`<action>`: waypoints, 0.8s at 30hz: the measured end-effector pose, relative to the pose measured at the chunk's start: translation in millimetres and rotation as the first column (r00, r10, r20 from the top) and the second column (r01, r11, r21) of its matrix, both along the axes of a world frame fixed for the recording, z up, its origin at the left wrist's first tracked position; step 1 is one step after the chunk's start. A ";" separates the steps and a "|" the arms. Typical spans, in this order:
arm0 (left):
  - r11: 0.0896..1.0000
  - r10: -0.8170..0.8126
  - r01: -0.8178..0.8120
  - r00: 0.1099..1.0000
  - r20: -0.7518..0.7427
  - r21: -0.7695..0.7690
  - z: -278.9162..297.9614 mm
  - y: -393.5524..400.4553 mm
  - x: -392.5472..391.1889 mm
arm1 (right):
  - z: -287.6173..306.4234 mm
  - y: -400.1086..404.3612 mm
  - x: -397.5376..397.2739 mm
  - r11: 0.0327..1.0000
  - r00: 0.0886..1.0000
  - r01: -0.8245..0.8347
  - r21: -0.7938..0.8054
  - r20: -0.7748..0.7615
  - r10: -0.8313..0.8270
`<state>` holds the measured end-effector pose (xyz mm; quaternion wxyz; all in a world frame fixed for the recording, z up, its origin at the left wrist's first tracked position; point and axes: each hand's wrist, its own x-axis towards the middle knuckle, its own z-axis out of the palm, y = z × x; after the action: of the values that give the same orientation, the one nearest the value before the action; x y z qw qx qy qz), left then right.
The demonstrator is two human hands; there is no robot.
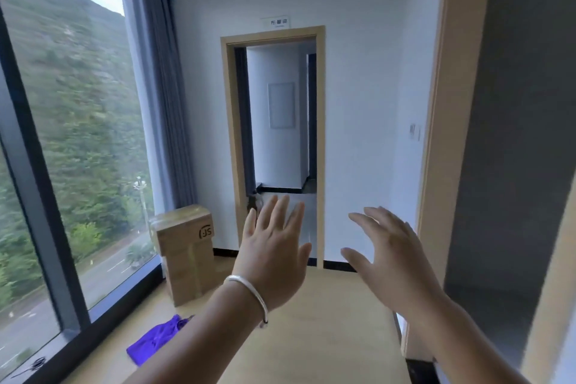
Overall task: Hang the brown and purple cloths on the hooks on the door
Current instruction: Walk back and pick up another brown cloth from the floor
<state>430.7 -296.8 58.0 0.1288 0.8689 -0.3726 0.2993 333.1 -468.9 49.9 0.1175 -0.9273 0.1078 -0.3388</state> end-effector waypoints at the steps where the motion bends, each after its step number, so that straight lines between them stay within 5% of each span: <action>1: 1.000 -0.018 0.018 1.000 -0.003 0.003 0.1 -9.4 2.9 | -0.7 -7.4 0.4 1.000 1.000 0.017 -0.002 -0.005 -0.017; 13: 0.979 -0.203 0.203 0.979 -0.010 0.003 -3.6 -137.2 92.3 | 3.4 -103.6 56.0 0.977 0.979 0.202 -0.063 -0.019 -0.203; 24: 0.965 -0.261 0.261 0.965 0.000 0.012 8.8 -260.4 241.9 | 21.0 -209.7 189.5 0.951 0.953 0.302 -0.060 -0.004 -0.303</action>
<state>672.6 -557.2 66.8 0.1619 0.8127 -0.4858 0.2780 522.6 -678.6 70.9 0.0363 -0.9050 0.2394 -0.3497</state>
